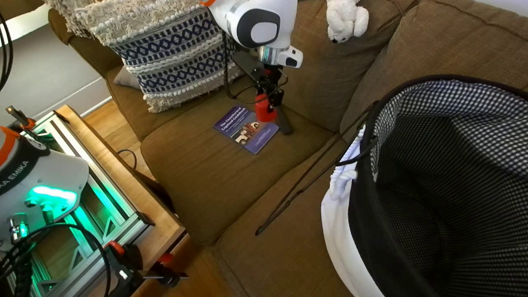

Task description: Put the cup on the top of the couch

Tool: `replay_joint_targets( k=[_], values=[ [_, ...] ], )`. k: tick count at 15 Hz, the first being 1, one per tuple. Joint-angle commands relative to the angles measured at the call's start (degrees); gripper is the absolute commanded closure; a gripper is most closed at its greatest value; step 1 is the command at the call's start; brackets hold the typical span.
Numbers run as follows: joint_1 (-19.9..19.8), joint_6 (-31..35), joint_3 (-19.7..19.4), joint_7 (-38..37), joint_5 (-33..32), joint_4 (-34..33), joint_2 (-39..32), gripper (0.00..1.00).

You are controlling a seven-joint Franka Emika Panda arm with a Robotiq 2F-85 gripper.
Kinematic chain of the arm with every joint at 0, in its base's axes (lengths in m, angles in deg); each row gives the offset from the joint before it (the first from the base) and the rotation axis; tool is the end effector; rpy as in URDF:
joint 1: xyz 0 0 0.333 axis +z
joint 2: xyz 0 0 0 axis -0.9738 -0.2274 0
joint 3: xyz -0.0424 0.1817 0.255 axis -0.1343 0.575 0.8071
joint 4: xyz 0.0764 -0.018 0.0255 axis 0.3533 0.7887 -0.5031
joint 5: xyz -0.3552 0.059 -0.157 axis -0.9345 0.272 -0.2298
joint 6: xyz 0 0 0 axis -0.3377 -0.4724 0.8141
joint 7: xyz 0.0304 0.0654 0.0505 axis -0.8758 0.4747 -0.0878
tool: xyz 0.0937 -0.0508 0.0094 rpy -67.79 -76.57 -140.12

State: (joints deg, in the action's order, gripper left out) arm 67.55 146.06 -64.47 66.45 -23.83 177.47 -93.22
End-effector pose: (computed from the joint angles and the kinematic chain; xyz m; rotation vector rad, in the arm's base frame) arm 0.6025 -0.1625 0.0175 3.0379 -0.4180 -0.5039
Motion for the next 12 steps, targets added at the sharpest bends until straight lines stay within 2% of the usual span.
replay_joint_targets(
  k=[1,5,8,10,12],
  values=[
    [-2.83,6.19,1.45,2.22,2.87,13.53,13.12,0.54],
    [-6.12,15.05,5.57,6.47,9.97,24.51,25.24,0.54],
    [-7.74,21.97,10.94,11.35,17.58,32.86,34.64,0.54],
    [-7.65,26.17,14.82,14.17,23.48,36.21,39.95,0.54],
    [-6.32,29.0,18.3,15.4,29.38,36.65,44.66,0.54]
  ],
)
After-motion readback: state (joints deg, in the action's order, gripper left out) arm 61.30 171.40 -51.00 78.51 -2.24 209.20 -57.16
